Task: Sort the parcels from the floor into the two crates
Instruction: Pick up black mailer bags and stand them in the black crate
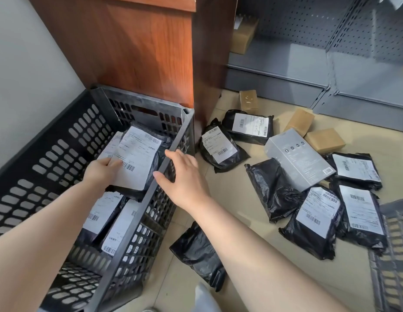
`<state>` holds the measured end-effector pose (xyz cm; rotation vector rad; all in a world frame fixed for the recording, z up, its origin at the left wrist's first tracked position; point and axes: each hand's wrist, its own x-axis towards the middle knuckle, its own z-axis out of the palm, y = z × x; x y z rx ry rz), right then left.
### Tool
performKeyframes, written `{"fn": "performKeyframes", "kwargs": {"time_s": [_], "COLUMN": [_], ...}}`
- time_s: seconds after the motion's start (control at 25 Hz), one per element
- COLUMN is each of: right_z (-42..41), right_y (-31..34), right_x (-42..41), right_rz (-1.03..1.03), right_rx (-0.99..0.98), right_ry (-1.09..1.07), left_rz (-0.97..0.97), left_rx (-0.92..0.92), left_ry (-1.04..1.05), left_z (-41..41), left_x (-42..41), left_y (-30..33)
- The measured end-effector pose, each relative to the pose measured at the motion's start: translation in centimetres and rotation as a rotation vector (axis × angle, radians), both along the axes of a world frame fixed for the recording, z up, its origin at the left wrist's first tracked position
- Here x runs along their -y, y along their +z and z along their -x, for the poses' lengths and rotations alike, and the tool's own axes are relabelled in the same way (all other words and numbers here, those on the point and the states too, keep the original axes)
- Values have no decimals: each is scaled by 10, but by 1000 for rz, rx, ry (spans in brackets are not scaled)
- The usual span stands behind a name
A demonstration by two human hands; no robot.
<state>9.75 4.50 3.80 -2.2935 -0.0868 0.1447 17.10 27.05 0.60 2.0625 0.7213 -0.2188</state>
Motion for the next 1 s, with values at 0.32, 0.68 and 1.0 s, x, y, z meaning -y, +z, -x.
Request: {"fn": "performKeyframes", "kwargs": {"time_s": [0.32,0.68,1.0], "right_z": [0,0,1], "right_y": [-8,-16,-22], "right_x": [3,1,0], "right_rz": [59,9,-4], "right_rx": [50,62,114], "right_ry": [20,9,-10], "left_rz": [-116,-518,-963], "left_rx": [0,-90,10], "left_ry": [-130,-384,-813], "left_z": [-21,-20,-25], "left_x": [26,48,64], "left_y": [-33,-53,-59]}}
